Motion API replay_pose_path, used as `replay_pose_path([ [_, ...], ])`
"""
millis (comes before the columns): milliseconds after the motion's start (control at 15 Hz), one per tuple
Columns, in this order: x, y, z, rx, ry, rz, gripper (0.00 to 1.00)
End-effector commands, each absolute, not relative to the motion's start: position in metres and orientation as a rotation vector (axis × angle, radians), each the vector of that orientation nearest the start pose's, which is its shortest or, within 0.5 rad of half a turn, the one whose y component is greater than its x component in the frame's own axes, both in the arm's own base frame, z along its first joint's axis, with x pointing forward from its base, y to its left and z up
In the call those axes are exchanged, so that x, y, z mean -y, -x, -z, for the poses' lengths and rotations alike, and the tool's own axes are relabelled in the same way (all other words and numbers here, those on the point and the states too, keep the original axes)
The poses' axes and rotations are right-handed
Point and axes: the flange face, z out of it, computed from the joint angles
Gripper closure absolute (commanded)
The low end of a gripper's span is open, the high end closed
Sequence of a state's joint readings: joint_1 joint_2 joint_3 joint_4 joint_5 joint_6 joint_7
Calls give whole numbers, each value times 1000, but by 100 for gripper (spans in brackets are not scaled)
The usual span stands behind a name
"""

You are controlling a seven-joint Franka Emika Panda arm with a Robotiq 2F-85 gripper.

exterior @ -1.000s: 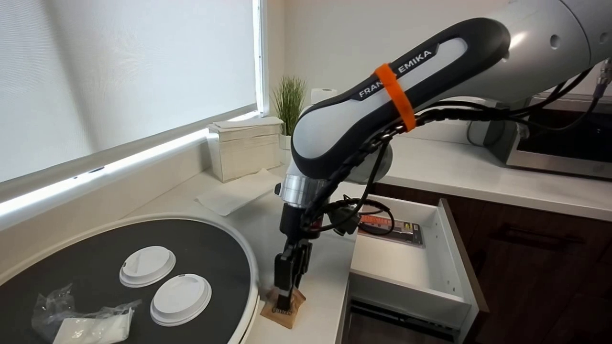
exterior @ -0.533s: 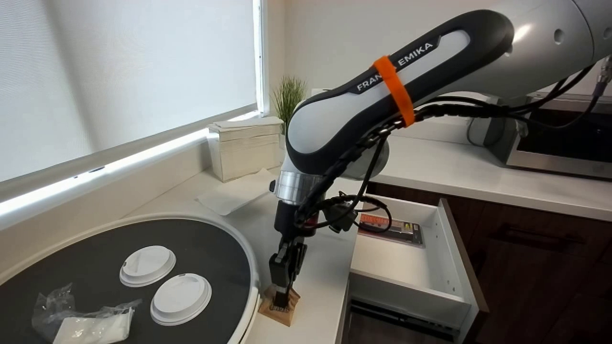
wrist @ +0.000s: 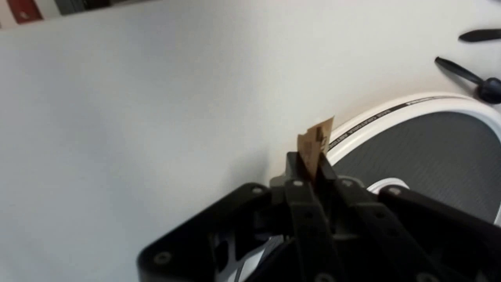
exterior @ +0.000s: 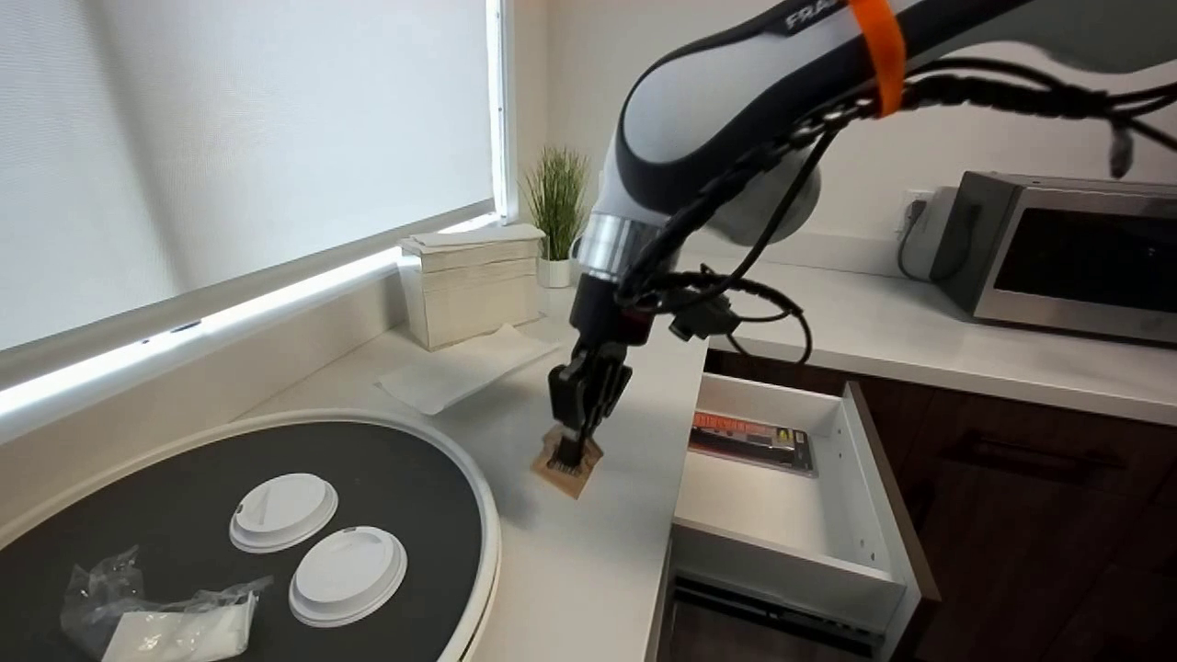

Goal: Put two sachets in the open drawer.

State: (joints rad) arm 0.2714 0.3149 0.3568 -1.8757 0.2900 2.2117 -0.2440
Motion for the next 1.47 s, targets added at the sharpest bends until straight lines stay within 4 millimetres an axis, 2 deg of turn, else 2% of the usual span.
replay_pose_path([
  [0, -296, -482, -400, 697, 2769, 26, 98],
  [200, -239, -461, -420, 491, 2857, 57, 98],
  [333, -198, -444, -425, 345, 2900, 71, 98],
  [400, -230, -476, -423, 480, 2858, 58, 98],
  [467, -219, -470, -426, 461, 2868, 69, 91],
  [733, -226, -472, -427, 482, 2861, 70, 91],
  [800, -228, -473, -425, 486, 2860, 64, 98],
  [867, -218, -478, -418, 450, 2902, 73, 98],
  [1133, -145, -495, -396, 226, 2985, 94, 98],
  [1400, -71, -504, -355, 23, 3013, 108, 98],
])
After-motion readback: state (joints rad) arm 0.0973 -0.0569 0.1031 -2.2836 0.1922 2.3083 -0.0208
